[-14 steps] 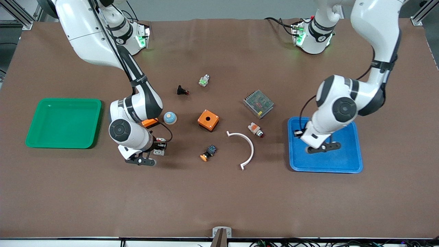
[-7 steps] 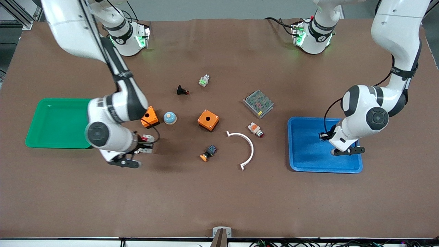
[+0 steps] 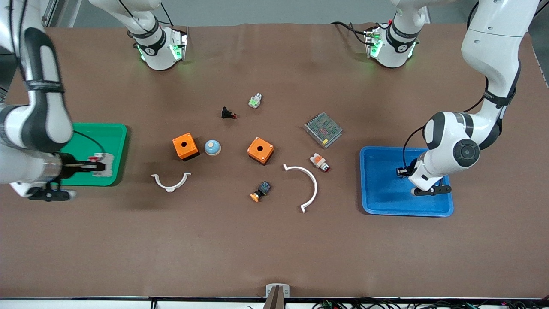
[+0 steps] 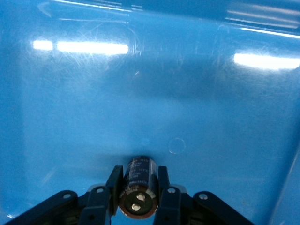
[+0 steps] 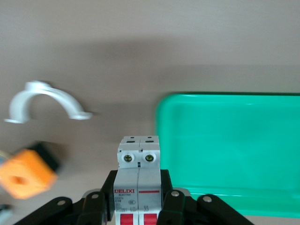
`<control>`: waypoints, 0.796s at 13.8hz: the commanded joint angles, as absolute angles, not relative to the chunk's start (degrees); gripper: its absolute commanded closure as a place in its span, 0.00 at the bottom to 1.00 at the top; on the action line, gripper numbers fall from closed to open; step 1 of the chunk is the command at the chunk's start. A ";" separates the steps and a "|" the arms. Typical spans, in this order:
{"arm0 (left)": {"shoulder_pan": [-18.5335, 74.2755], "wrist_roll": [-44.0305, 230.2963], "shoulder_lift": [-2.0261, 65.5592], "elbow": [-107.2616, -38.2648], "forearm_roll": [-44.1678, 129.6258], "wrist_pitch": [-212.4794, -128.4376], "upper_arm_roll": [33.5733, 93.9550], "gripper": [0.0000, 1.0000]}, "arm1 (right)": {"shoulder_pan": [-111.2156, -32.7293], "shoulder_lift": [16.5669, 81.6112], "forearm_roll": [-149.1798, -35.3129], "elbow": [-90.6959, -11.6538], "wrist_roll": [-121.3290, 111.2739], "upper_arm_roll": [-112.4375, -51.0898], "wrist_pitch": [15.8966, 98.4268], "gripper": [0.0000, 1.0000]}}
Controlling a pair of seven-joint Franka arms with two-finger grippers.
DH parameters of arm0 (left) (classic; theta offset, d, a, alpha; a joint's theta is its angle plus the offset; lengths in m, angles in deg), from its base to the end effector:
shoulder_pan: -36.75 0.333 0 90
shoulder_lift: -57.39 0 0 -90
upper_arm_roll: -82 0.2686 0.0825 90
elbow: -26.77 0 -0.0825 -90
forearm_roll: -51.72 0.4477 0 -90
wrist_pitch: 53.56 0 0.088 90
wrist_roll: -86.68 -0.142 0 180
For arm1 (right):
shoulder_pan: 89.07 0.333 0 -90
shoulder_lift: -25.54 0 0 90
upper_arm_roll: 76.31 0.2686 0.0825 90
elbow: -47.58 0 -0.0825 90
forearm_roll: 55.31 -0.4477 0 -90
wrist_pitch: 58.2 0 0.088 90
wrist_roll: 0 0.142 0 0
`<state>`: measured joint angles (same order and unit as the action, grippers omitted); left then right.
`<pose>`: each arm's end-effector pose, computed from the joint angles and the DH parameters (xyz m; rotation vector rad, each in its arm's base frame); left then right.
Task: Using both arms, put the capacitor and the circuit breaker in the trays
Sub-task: 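Carry the capacitor to the blue tray while the right gripper carries the breaker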
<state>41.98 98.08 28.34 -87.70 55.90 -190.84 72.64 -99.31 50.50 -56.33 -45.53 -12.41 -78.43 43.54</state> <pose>0.6069 -0.0500 0.0702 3.1150 0.1355 -0.1625 0.6518 -0.1397 0.2430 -3.0502 0.0061 0.4267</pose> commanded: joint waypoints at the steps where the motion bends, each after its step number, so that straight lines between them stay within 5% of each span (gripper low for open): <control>1: 42.19 98.11 28.90 -87.13 56.73 -191.02 72.25 0.00 | -104.87 50.06 -52.69 -48.73 -16.95 -77.02 46.74 0.82; 7: 42.02 97.06 41.81 -83.28 56.82 -180.23 71.72 0.00 | -114.37 49.71 -51.18 -61.38 -27.05 -77.02 64.38 0.82; 11: 41.67 95.03 44.64 -69.42 56.73 -162.15 71.54 0.00 | -115.61 50.06 -51.09 -64.56 -27.51 -77.11 67.49 0.82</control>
